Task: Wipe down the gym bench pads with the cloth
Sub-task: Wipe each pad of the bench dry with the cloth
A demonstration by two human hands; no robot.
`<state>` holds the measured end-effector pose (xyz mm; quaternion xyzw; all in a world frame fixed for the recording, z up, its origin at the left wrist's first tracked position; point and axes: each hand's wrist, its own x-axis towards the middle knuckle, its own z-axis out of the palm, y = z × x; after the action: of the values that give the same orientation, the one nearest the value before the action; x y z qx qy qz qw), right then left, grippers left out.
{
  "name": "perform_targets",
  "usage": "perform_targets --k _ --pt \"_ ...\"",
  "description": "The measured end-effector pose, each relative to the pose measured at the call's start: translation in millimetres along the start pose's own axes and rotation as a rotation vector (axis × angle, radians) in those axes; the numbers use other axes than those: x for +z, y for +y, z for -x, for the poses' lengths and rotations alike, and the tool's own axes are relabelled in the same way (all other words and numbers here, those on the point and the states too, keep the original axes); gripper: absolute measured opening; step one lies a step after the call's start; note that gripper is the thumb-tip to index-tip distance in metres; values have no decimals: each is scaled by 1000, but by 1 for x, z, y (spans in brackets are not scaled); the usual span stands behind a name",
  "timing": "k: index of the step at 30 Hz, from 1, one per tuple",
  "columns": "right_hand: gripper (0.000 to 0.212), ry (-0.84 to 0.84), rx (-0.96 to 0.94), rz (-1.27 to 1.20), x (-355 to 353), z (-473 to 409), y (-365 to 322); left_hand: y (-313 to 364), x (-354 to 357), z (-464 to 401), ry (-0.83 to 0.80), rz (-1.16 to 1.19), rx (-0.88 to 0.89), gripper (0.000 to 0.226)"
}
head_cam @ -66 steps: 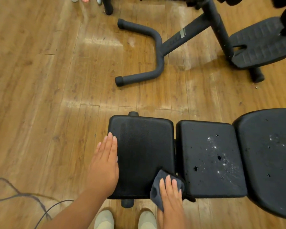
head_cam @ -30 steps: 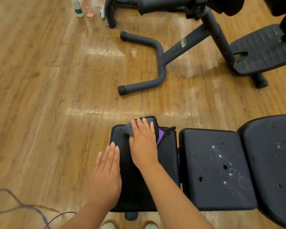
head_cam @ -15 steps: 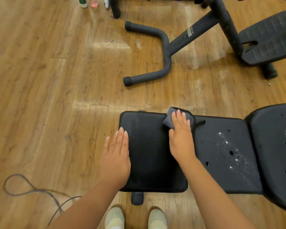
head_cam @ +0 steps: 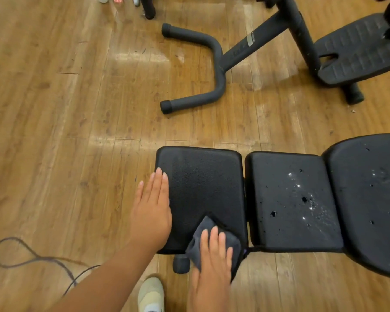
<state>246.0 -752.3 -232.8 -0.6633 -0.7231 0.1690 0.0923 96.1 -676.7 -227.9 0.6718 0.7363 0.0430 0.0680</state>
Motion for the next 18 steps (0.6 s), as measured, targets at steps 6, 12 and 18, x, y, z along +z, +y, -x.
perform_targets --k 6,12,18 --pt "61 -52 -93 -39 16 16 -44 -3 2 -2 6 19 18 54" --pt "73 18 -227 4 0 13 6 -3 0 1 -2 3 23 54" --pt "66 78 -137 -15 -15 -5 56 0 -3 2 -23 -12 1 54"
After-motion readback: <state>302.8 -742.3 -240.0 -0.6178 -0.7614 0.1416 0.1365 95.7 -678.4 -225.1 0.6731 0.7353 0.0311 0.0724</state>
